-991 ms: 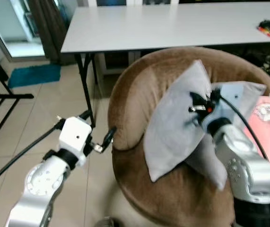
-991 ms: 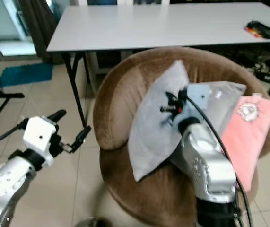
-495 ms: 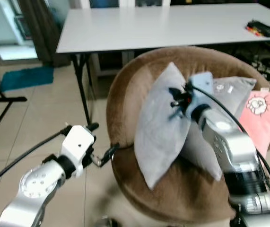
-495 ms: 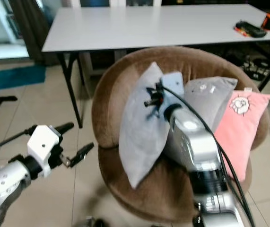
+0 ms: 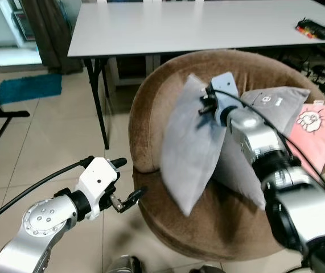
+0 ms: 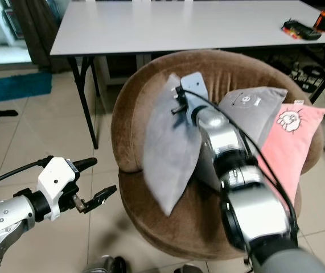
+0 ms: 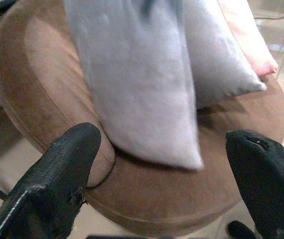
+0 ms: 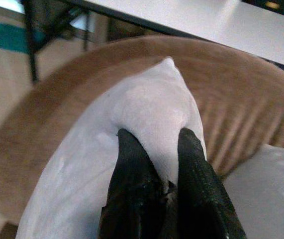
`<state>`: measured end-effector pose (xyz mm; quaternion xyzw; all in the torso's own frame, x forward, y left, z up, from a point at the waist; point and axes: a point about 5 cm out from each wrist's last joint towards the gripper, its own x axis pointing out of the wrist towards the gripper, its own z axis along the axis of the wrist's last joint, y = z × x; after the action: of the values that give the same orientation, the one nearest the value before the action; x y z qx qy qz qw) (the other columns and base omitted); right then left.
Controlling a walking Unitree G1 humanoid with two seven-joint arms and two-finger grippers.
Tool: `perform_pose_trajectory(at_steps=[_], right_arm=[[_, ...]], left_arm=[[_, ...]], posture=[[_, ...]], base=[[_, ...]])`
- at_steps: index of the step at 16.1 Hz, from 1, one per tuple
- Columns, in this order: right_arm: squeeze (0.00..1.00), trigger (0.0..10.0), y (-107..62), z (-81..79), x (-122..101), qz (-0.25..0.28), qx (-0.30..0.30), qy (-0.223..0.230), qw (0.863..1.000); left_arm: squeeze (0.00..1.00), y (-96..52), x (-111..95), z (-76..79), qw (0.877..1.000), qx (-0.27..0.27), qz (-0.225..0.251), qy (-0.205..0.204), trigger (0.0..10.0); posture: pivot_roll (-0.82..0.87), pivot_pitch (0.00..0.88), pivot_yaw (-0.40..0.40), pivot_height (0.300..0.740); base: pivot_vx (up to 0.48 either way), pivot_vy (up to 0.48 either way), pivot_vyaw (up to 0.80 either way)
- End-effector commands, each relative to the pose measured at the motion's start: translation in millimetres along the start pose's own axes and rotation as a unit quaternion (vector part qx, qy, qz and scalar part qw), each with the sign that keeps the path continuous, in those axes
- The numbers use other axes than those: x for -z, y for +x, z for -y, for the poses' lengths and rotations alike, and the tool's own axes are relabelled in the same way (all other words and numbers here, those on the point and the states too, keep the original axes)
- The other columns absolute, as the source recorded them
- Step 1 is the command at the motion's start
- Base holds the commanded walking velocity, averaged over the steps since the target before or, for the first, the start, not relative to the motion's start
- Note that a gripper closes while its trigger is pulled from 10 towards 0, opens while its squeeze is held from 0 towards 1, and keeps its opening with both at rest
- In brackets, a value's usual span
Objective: Move the pillow to the sofa from floor
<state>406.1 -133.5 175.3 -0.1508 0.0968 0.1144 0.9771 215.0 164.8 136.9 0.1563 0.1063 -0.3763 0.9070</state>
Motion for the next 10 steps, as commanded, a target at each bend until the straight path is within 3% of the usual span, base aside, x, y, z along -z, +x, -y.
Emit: perform_pose_trajectory(at_steps=[1, 2, 3, 5, 7, 9, 10], right_arm=[[0.00, 10.0, 0.9, 11.5, -16, 0.033, 0.035, -0.008, 0.999], [1.00, 10.0, 0.7, 17.9, -16, 0.037, 0.058, -0.024, 0.997], [1.00, 10.0, 0.4, 20.0, -16, 0.039, 0.062, -0.031, 0.997], [1.00, 10.0, -1.3, 32.8, -14, 0.046, 0.088, 0.006, 0.995], [1.00, 10.0, -6.1, 52.5, -19, 0.071, 0.132, 0.043, 0.988], [1.00, 10.0, -11.9, 70.8, -23, 0.092, 0.167, 0.040, 0.981], [0.00, 10.0, -14.7, 79.2, -23, 0.094, 0.165, 0.055, 0.980]], left_arm=[[0.00, 0.3, -1, -1.0, 1.000, 0.008, -0.006, 0.004, 10.0], [0.00, 1.1, -1, -1.5, 1.000, 0.009, -0.007, 0.004, 10.0], [0.00, 1.4, -1, -1.6, 1.000, 0.010, -0.007, 0.005, 10.0], [0.00, 2.2, -1, -2.6, 1.000, 0.006, -0.005, 0.005, 10.0], [0.00, 2.9, 0, -3.2, 1.000, -0.002, -0.001, 0.003, 10.0], [0.00, 5.2, 0, -4.3, 1.000, -0.021, 0.006, -0.001, 10.0], [0.00, 7.8, -1, -7.9, 0.999, -0.046, 0.014, -0.003, 10.0]], posture=[[0.01, 0.137, 0.010, 0.740], [0.01, 0.138, 0.011, 0.740], [0.01, 0.138, 0.011, 0.740], [0.02, 0.135, 0.011, 0.740], [0.01, 0.128, 0.018, 0.740], [0.01, 0.121, 0.027, 0.740], [0.00, 0.115, 0.033, 0.740]], base=[[0.000, 0.000, 0.00], [0.000, 0.000, 0.00], [0.000, 0.000, 0.00], [0.000, 0.000, 0.00], [0.000, 0.000, 0.00], [0.000, 0.000, 0.00], [0.000, 0.000, 0.00]])
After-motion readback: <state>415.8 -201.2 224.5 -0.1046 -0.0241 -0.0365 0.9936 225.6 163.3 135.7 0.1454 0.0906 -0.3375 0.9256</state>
